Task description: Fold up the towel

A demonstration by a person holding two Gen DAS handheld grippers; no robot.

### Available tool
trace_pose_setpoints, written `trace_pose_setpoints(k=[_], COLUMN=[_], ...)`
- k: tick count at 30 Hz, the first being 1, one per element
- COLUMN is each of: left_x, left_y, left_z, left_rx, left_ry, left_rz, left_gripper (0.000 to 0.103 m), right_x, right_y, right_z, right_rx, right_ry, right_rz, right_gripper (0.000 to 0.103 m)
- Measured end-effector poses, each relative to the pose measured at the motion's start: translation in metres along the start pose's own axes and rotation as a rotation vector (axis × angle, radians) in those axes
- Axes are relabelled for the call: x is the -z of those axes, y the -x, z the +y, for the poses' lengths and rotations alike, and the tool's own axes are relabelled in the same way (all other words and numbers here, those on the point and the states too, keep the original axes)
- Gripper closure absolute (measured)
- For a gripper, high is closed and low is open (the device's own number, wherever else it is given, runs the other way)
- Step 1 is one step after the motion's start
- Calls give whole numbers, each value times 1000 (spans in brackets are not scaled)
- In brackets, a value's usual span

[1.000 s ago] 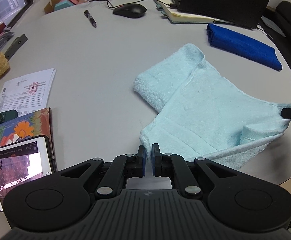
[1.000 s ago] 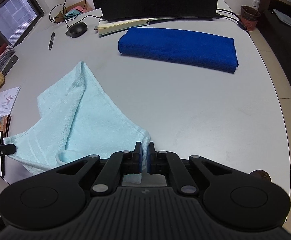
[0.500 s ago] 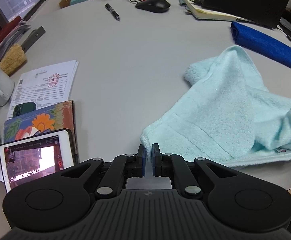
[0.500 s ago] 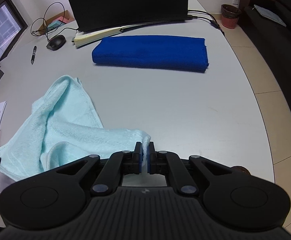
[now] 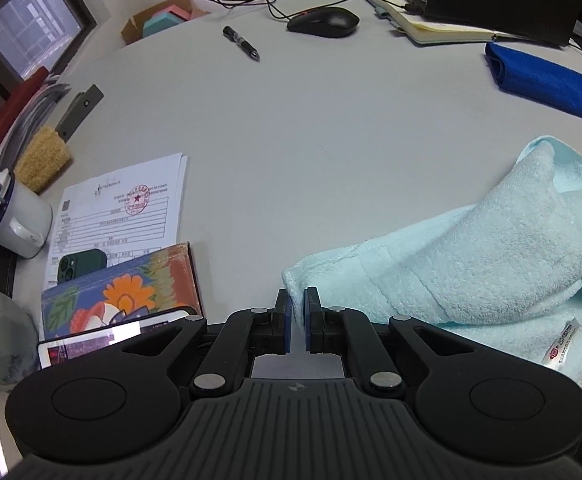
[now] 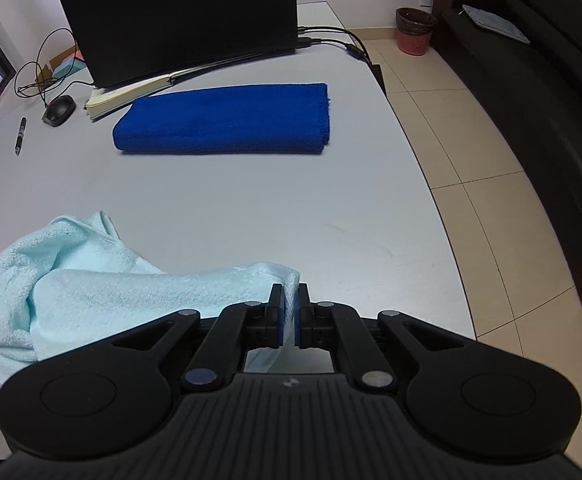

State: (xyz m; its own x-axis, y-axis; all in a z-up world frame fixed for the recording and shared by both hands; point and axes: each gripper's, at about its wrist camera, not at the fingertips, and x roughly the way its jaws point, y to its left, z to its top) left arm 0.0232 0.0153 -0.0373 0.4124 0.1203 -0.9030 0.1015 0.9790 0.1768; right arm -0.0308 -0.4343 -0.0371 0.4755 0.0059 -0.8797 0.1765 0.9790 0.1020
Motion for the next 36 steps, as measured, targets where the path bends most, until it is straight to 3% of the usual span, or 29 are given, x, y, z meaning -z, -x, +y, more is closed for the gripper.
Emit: trace_pose_setpoints(k=[19,36], left_x=[-56,-120], left_y=[-24,-43], left_z=[10,18], left_rx=[19,-11], left_ry=[-78,-34], left_rz=[-2,-64], left_gripper=[94,93], right_x=[-28,-84], right_y=[-7,-37], right_z=[-47,-21], right_rx=[114,185], right_ry=[1,140], right_rz=[-8,-64], right_gripper=[98,98])
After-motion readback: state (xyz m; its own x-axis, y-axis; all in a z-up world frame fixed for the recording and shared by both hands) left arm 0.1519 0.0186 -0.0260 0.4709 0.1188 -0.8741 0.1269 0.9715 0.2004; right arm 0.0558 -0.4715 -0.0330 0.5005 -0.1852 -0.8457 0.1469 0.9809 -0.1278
